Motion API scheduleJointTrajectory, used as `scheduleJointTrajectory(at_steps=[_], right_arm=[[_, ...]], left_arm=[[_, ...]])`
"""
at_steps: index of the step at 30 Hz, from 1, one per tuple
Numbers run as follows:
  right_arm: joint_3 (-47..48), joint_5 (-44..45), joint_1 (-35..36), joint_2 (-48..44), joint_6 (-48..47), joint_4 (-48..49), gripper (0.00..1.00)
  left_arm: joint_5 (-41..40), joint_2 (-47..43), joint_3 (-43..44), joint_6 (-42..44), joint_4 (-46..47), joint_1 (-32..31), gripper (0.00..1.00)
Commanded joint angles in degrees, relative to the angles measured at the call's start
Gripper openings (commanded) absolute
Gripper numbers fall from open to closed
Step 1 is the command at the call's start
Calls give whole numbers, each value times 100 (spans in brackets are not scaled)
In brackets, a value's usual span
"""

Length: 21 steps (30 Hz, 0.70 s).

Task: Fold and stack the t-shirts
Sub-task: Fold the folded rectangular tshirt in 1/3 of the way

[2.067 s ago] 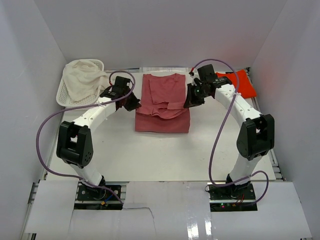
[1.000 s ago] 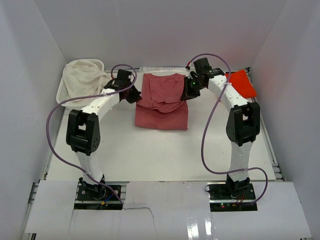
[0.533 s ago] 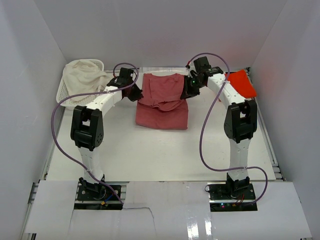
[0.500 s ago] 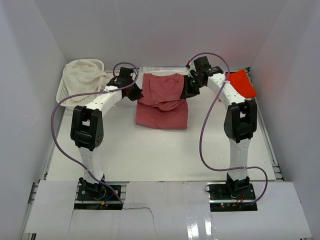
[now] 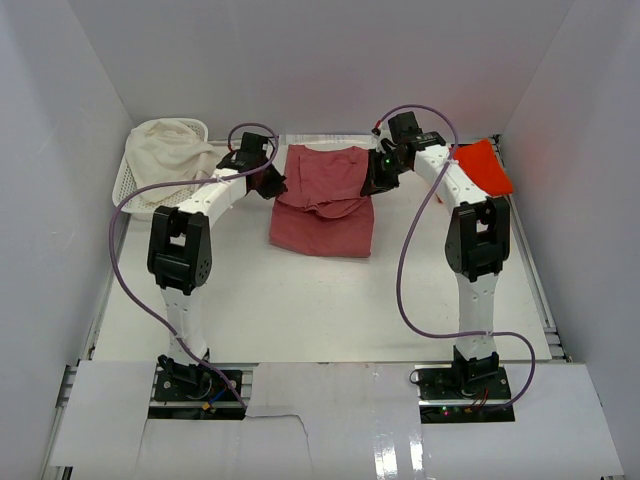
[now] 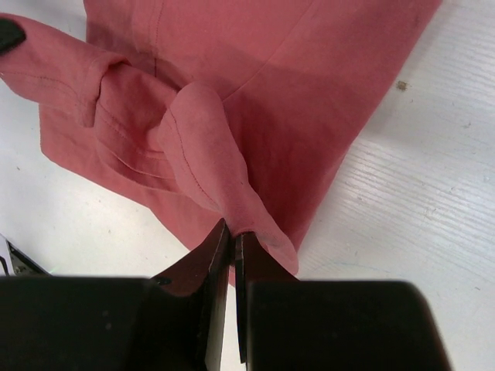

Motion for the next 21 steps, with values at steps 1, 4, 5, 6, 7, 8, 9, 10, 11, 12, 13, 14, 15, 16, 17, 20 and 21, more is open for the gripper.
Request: scheduleJointTrajectory(at_steps=[1,4,5,6,7,8,9,10,11,12,13,14,15,16,17,20,21], right_arm=[[357,-149,-42,69,-100,41,8],[428,-166,-51,130,-108,41,8],[445,-166,-51,148,-109,50,8],[463,-175,-60,157,-109,41,8],[507,-184,-60,174,-109,41,8],[525,-184,-60,192,-109,41,8],[533,-175,-69,201,-109,50,8],[560,-184,-69,201,-109,50,8],[603,-193,-86,235,-109,50,8],[630,-184,-86,245,-100,58,8],[648,-175,-95,279,-91,59,8],[691,-175,-112,288,-91,76,8],[700,-175,-121,306,-82,67,8],[718,-175,-121,324,-82,85,9],[718,-175,-130,332,-65,94,10],[727,-131,-156,359,-12,146,25],[718,-96,-165,368,-3,164,27]], left_arm=[[-46,-29,234,24,59,58,0],[-46,15,286,16,59,67,0],[-55,32,304,24,50,67,0],[-55,50,313,24,59,76,0],[-55,67,322,16,59,76,0],[-38,85,339,24,59,93,0],[-29,111,374,24,59,102,2],[-11,146,392,33,59,111,2],[15,164,418,42,59,128,3],[33,173,436,42,59,137,4],[42,216,471,33,68,146,5],[68,234,497,42,68,164,6],[77,252,532,42,68,164,7],[103,296,585,42,85,172,8],[129,322,629,59,85,181,11],[375,401,691,147,243,216,24],[445,410,699,147,270,234,31]])
